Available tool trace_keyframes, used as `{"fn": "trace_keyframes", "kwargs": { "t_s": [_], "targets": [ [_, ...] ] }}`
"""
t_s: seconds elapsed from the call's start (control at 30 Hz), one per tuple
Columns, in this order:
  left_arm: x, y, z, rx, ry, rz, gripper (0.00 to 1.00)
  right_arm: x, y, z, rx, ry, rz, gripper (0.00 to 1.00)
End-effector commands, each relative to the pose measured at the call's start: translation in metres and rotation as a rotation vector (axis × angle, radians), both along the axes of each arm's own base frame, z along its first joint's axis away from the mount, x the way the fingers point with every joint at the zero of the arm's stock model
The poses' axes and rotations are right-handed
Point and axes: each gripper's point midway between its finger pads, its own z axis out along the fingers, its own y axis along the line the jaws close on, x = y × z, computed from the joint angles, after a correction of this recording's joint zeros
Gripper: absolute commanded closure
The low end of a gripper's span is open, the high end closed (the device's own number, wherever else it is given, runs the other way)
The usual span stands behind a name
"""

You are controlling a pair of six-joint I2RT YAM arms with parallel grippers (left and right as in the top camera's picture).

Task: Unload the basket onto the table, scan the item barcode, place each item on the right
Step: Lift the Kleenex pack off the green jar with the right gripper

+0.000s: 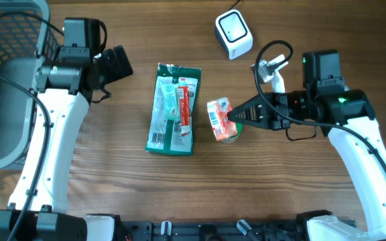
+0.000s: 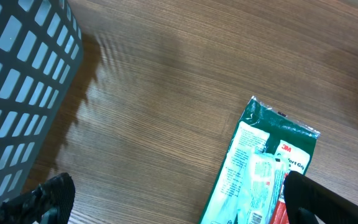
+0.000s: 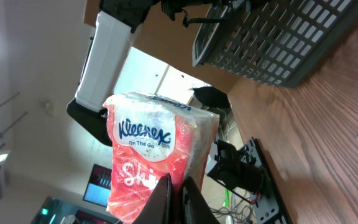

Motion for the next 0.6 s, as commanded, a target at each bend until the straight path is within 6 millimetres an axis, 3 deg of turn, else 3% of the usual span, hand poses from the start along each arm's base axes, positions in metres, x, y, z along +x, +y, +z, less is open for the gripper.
{"fn": "trace_keyframes", "kwargs": {
  "t_s": [0.0, 0.43, 0.57],
  "targets": [
    [0.002, 0.0, 0.002, -0.001, -0.006, -0.01, 0.0, -0.006, 0.0, 0.011, 0.017, -0.058, 0.011, 0.96],
    [0.002, 0.0, 0.002, -0.001, -0.007, -0.01, 0.0, -0.002, 0.001, 0.006, -0.014, -0.064, -0.009, 0.96],
    [0.002, 0.0, 0.002, -0.001, -0.006, -0.01, 0.0, 0.006, 0.001, -0.008, -0.092, -0.069, -0.057, 0.96]
  ]
}}
